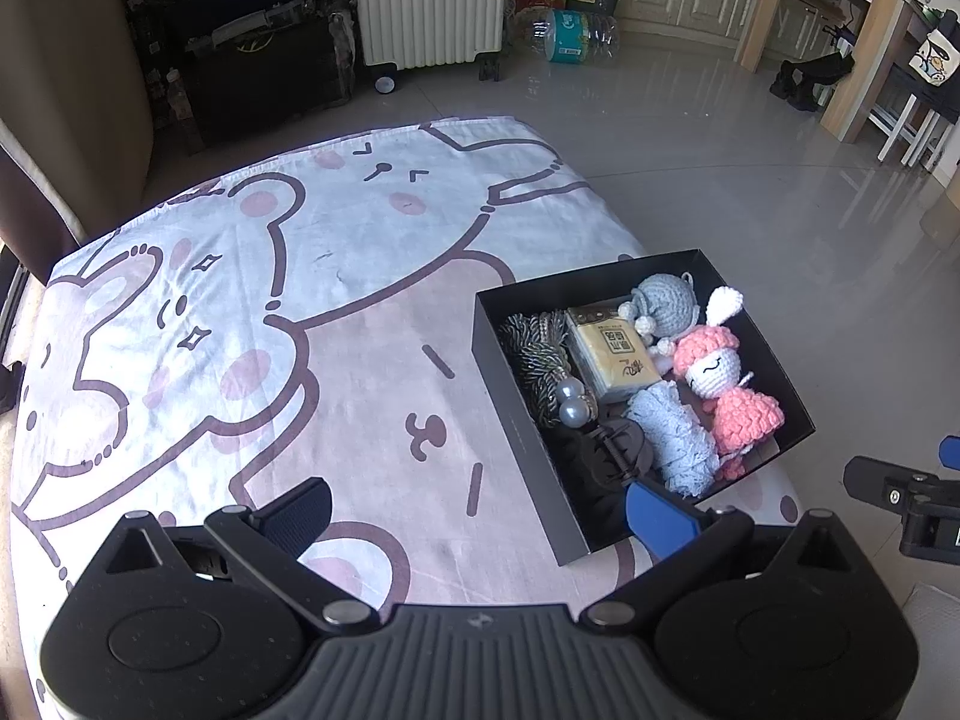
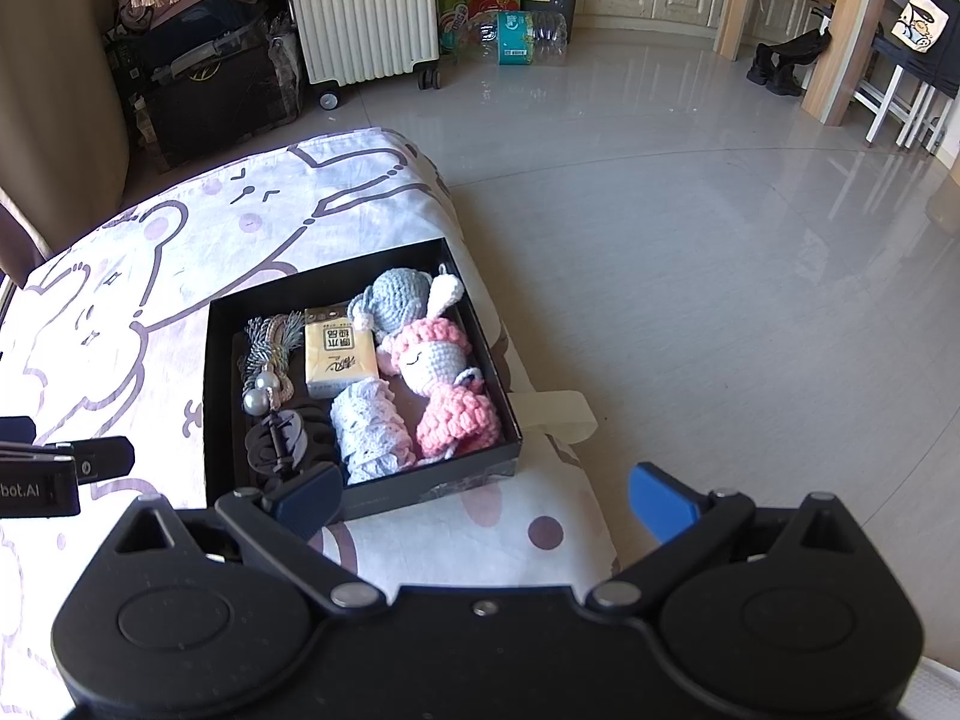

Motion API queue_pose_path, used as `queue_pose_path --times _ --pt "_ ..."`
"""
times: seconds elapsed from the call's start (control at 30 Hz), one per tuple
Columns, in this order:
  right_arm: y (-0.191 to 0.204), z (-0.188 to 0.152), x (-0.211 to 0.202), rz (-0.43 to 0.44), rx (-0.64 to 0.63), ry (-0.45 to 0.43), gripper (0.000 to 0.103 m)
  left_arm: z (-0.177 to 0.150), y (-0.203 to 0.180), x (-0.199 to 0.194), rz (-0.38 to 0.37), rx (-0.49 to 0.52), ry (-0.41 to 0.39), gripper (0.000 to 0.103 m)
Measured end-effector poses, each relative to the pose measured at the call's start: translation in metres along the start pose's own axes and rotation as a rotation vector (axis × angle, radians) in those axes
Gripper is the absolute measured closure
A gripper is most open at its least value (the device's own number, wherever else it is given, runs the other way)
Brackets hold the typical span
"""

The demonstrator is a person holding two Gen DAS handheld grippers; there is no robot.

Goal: Organize objects

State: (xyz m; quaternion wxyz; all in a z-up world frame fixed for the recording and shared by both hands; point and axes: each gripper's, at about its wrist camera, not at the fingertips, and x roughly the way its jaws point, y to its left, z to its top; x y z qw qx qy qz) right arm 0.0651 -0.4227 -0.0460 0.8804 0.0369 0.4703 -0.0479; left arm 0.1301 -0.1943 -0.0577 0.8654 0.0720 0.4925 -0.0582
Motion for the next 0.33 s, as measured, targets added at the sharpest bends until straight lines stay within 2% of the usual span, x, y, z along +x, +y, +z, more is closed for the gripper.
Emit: queue_pose_path --times 0.33 --pt "-0.0005 0.0004 0.0013 0.003 -0.001 0.004 0.0 -0.0007 -0.0029 -0.0001 0.005 0.016 0.001 0.0"
